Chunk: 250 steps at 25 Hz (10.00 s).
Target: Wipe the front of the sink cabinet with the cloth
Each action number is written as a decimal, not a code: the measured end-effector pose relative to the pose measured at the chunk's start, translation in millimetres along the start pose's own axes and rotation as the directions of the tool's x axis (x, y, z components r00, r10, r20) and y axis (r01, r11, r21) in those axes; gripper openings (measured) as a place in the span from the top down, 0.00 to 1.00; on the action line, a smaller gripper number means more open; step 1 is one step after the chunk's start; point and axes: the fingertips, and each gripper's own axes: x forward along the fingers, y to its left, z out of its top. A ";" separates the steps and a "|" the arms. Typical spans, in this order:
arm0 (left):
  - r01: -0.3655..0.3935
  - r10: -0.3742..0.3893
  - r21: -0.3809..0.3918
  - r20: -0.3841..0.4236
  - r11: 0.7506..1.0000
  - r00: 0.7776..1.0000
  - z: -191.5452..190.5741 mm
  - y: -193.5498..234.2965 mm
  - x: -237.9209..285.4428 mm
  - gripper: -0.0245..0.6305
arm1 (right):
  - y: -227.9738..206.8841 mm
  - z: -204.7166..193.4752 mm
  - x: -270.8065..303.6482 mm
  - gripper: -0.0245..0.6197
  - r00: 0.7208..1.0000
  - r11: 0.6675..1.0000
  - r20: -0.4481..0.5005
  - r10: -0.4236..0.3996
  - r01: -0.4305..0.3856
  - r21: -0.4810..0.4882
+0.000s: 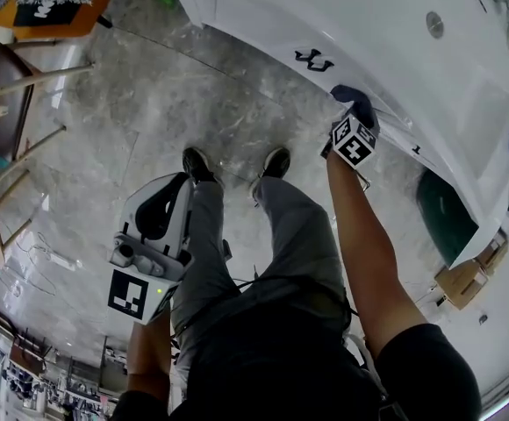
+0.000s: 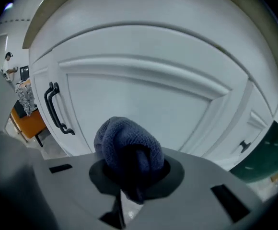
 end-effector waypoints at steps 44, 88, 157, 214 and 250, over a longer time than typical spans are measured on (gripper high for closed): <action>0.047 -0.047 -0.011 -0.028 0.999 0.998 8.6 -15.9 11.7 0.96 | -44.0 -0.5 -8.4 0.90 0.978 0.844 -0.168 0.125 -0.015 0.536; 0.141 -0.141 0.062 -0.004 0.988 0.990 116.6 -68.8 -17.6 0.96 | -4.1 20.3 -115.2 0.90 0.953 0.880 -0.202 0.225 -0.110 0.462; 0.128 -0.111 0.073 -0.201 0.989 0.973 21.9 212.9 -139.9 0.96 | 333.5 136.3 -40.7 0.90 0.969 0.970 0.217 0.120 -0.161 0.181; 0.046 -0.047 -0.011 -0.271 0.999 0.962 -79.5 268.4 -98.8 0.96 | 359.5 -86.1 159.6 0.90 0.916 0.899 -0.321 0.241 -0.086 0.430; 0.127 -0.131 -0.033 -0.182 0.991 0.975 4.0 224.7 -75.5 0.96 | 263.5 118.9 -27.9 0.90 0.973 0.770 0.075 0.218 -0.219 0.600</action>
